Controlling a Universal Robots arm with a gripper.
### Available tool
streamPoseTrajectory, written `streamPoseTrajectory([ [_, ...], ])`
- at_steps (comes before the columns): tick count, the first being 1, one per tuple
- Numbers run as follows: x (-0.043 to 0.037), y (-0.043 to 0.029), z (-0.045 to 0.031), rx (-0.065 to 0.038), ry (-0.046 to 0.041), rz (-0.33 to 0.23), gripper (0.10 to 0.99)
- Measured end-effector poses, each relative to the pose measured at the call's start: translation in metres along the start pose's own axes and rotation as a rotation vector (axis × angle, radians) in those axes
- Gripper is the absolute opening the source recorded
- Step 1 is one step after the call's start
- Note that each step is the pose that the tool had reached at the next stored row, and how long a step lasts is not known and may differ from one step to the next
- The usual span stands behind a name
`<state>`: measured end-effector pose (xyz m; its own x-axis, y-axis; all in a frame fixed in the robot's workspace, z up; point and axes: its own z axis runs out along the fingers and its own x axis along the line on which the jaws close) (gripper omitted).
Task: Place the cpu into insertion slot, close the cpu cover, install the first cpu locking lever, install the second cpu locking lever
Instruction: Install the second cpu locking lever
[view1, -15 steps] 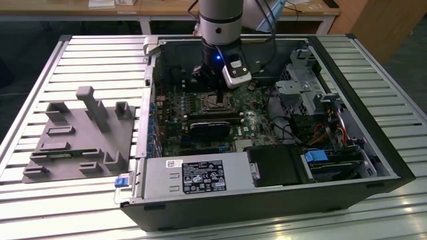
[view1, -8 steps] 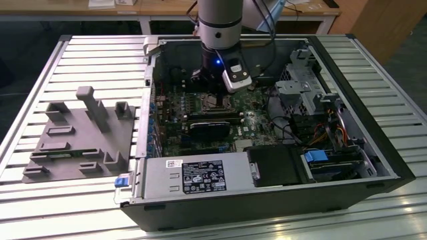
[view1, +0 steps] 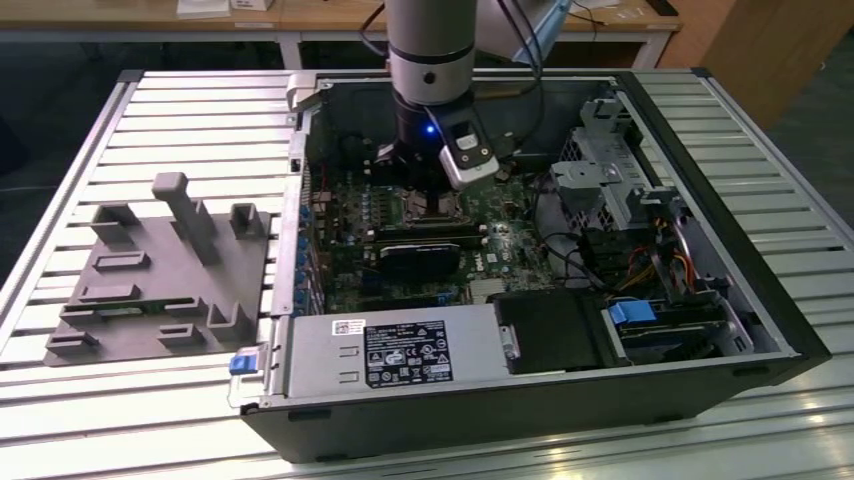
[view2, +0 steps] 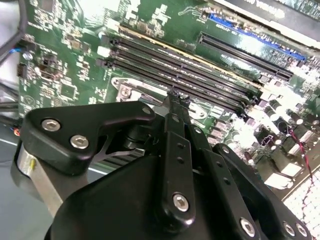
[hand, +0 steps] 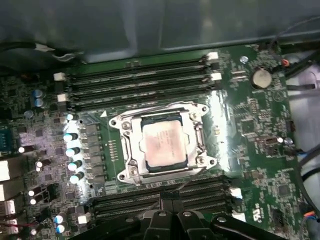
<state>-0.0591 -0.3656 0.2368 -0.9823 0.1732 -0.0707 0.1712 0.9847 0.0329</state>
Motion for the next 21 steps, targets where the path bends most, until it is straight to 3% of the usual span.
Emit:
streamPoseTrajectory([
  [4, 0.0049, -0.0021, 0.0022, -0.022, 0.0040, -0.010, 0.102],
  [9, 0.0078, -0.0079, 0.0048, -0.031, 0.0057, -0.018, 0.102],
  [13, 0.0097, -0.0119, 0.0077, -0.043, 0.0082, -0.024, 0.102],
  [21, 0.0136, -0.0191, 0.0132, -0.090, 0.0160, -0.031, 0.102],
])
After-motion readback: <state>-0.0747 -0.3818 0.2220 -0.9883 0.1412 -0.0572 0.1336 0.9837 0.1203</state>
